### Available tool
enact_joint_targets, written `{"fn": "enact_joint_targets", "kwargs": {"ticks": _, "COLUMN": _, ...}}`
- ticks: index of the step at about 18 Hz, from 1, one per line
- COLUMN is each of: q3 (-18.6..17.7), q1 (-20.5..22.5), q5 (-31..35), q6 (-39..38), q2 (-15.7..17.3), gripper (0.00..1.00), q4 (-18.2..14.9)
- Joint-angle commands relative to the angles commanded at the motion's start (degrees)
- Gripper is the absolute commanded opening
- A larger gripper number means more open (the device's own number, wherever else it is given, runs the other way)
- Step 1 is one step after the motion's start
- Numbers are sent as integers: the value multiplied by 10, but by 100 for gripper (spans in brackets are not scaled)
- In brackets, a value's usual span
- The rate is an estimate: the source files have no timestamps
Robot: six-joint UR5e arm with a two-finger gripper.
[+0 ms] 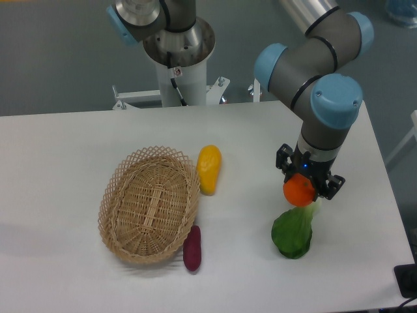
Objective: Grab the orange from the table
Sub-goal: 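Lift the held orange up above the bok choy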
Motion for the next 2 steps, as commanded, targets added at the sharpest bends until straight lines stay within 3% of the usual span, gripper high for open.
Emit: {"fn": "enact_joint_targets", "kwargs": {"ticks": 2, "q3": -2, "q1": -1, "q5": 0, "q6": 0, "q2": 0, "gripper": 40, "q4": 1}}
